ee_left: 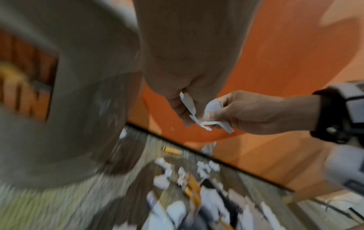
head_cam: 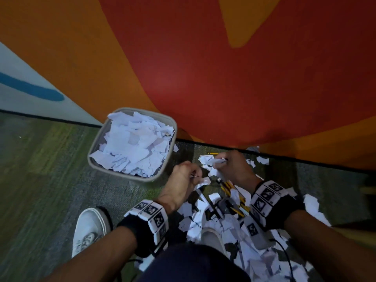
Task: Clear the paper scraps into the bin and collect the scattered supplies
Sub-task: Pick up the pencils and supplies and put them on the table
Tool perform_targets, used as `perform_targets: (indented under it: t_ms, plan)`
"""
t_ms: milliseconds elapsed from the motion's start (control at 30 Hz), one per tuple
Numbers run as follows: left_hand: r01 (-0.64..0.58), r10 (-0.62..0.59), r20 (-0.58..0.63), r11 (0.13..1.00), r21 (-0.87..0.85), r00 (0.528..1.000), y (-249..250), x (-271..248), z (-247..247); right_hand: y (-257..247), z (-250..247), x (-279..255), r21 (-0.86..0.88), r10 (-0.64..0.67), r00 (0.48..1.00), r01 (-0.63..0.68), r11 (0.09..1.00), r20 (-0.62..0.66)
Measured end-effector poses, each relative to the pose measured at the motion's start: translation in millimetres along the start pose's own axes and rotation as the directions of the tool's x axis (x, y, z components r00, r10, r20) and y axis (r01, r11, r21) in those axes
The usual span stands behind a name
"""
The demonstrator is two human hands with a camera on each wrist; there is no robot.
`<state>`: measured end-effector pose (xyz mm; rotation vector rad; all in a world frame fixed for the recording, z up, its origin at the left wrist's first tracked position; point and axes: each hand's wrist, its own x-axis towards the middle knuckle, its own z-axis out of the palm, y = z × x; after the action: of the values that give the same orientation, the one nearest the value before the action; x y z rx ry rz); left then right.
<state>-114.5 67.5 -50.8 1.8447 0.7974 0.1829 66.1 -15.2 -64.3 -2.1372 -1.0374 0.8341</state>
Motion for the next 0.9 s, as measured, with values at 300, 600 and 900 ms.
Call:
perform_targets:
  t_ms: [300,600,900]
  plan:
    - [-0.236,0.293,-0.192,0.932,0.275,0.937,71,-28,-98,-98,-31,-7,0.013,-0.155,0.979,0.158,0.987,-0.129]
    - [0.072,-0.068,-0.557,0.997,-0.015,0.828,30,-24,-194,-197,38,17,-0.014,-0.156,0.986,0.155,0.988,-0.062]
    - [0.101,0.014,-0.361,0.950,0.296,0.932,11,-10,-219,-211,55,33,-0.078,-0.156,0.984,0.162,0.984,0.084]
